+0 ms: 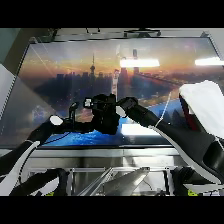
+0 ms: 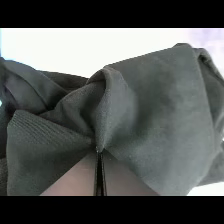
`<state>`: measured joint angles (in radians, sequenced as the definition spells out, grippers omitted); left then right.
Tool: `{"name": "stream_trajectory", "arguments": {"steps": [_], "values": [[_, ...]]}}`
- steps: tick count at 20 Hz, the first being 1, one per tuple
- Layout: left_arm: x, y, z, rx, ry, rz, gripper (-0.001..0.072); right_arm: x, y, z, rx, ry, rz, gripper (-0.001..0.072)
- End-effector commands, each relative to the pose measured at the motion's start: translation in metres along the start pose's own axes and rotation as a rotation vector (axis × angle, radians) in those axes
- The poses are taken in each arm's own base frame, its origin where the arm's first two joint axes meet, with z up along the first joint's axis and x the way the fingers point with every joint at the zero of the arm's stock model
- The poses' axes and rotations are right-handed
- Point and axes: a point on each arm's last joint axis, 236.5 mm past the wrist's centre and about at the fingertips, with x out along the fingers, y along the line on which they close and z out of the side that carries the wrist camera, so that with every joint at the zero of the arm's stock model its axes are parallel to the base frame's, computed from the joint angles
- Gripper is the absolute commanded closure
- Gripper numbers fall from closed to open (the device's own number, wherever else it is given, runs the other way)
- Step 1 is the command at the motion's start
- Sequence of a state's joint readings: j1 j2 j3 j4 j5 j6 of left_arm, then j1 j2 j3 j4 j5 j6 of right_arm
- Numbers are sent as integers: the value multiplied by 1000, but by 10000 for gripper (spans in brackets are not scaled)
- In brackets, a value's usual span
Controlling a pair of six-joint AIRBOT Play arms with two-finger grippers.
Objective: Fold the shirts.
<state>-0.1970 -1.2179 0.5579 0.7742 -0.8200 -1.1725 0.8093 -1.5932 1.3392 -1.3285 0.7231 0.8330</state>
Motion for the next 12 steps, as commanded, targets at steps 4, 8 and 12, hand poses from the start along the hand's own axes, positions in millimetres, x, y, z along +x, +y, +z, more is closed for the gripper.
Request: {"name": "stream_trajectory", "arguments": {"steps": [4, 8, 12], "values": [[-18, -35, 30, 82, 7, -69, 685, -97, -90, -10, 286, -22, -301, 694], [-67, -32, 51, 77, -132, -69, 685, -190, -124, -138, 939, 214, -441, 694], [-103, -22, 48, 23, -265, -72, 684, -213, -83, -233, 1216, 525, -377, 695]]}}
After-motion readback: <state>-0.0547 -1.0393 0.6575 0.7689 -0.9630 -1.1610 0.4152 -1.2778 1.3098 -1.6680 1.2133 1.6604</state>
